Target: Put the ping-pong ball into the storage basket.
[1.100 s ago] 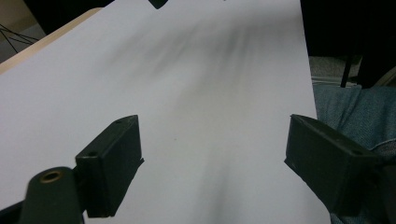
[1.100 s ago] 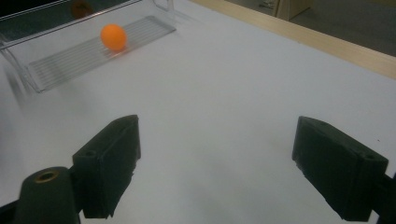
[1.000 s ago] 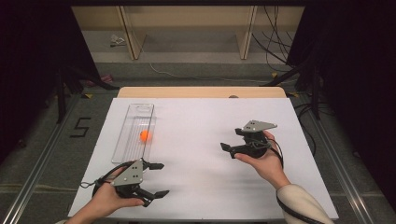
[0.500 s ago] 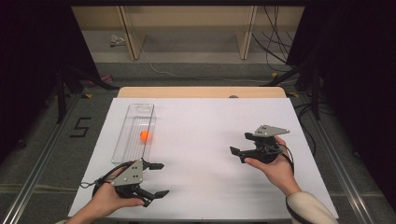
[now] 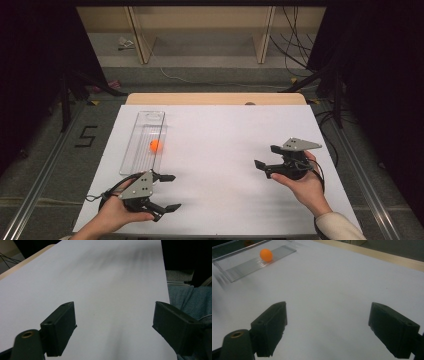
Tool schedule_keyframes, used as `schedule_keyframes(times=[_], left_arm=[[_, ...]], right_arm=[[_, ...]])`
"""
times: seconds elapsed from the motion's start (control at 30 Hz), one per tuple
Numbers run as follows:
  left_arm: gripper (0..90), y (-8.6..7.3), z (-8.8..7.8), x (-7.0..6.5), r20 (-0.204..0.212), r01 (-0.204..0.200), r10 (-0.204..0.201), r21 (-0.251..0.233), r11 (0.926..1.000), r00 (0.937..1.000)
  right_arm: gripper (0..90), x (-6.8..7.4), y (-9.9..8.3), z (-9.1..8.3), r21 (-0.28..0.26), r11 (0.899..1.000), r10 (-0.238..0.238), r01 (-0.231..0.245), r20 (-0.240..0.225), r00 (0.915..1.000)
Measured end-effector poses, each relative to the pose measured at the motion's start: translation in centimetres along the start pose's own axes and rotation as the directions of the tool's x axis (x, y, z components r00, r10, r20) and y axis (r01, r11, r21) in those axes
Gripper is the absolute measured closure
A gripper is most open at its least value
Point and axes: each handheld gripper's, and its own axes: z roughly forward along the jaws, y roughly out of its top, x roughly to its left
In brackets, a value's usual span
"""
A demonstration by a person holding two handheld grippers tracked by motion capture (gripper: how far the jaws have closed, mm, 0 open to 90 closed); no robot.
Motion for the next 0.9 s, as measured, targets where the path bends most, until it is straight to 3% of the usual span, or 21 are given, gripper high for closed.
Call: schedule_keyframes(times=[0.27,0.9], left_arm=[[18.1,0.01,-0.01,0.00,-0.001,-0.001,0.001,-0.001,1.0000,1.0000],[18.0,0.00,0.06,0.12,-0.002,0.003,-0.003,-0.003,1.0000,1.0000]], right_arm=[[16.2,-0.05,-0.53,-0.91,-0.005,1.000,0.010,-0.010,0.005,0.9999],[16.2,-0.17,-0.70,-1.06,-0.015,1.000,0.018,-0.018,0.010,0.9998]])
